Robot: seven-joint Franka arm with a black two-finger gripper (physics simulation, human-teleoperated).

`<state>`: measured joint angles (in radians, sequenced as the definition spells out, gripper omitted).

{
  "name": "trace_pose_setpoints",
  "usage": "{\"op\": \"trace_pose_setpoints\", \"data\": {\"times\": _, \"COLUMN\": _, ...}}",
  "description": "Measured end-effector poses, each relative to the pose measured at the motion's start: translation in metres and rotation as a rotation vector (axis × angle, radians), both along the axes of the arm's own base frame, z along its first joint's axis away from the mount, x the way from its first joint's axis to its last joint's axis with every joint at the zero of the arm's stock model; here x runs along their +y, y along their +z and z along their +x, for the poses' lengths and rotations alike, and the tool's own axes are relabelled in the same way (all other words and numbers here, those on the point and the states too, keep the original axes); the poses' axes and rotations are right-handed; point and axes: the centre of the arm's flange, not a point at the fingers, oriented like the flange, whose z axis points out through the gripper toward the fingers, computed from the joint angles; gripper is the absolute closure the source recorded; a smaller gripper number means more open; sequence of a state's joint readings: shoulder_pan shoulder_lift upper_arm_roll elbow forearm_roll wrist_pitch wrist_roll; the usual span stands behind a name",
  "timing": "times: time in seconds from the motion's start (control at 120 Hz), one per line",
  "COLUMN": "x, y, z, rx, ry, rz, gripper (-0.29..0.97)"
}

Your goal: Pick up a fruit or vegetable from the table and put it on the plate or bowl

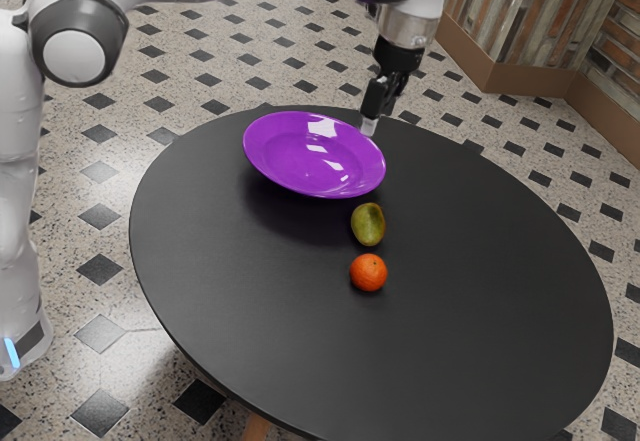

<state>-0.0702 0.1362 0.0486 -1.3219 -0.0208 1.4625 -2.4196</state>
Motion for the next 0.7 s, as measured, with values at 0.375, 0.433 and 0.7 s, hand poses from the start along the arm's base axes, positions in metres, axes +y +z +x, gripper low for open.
{"op": "trace_pose_setpoints", "data": {"times": 0.375, "x": -0.091, "y": -0.070, "z": 0.028, "rx": 0.092, "ry": -0.155, "rz": 0.009, "gripper": 0.00}}
{"op": "trace_pose_setpoints", "data": {"times": 0.433, "x": -0.103, "y": -0.084, "z": 0.039, "rx": 0.094, "ry": -0.177, "rz": 0.007, "gripper": 0.00}}
{"op": "trace_pose_setpoints", "data": {"times": 0.7, "x": -0.101, "y": -0.130, "z": 0.057, "rx": 0.104, "ry": -0.224, "rz": -0.014, "gripper": 0.00}}
